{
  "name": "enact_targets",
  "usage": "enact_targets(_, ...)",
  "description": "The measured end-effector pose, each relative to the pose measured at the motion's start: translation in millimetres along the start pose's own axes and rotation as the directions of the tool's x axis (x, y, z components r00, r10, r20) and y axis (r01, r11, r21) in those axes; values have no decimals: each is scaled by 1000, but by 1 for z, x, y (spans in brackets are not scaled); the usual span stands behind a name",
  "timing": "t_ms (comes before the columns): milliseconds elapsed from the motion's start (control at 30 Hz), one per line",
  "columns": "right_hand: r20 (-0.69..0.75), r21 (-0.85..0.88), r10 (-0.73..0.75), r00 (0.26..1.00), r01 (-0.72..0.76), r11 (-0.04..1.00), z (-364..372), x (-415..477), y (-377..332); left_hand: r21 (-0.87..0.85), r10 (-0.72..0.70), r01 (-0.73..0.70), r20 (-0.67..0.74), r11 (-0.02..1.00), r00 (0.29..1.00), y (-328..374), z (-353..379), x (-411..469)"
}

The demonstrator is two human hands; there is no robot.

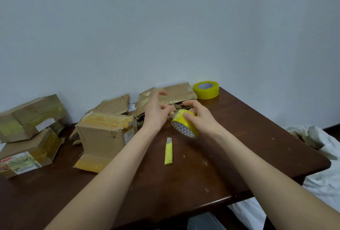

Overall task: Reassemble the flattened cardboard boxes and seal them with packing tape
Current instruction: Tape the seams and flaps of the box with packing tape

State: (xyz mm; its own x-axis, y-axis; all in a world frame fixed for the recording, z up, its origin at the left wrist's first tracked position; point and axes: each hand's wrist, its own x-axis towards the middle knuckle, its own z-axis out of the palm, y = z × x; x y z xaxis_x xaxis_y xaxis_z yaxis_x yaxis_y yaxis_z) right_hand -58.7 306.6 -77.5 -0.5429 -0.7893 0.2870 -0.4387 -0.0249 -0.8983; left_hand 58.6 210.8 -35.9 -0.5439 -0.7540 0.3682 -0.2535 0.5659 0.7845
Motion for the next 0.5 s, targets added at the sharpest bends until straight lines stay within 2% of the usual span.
enact_targets(133, -22, -9, 8, 1000, -8, 1000, 6, 1, -2, 144, 68, -69, 16, 987, 998, -2, -4, -6)
enact_targets(333, -38, -45, -17, 999, 16, 999, 11, -2, -5, 152, 31, -44, 90, 987, 995, -4, -8, -13)
enact_targets(433, -31, -67, -56, 998, 54, 996, 13, -3, -8, 196, 75, -82, 47, 977, 996, -2, -11, -14)
enact_targets(500, -33, -55, -61, 998, 59, 997, 14, -4, -10, 256, 121, -136, 73, 957, 990, -1, -13, -16)
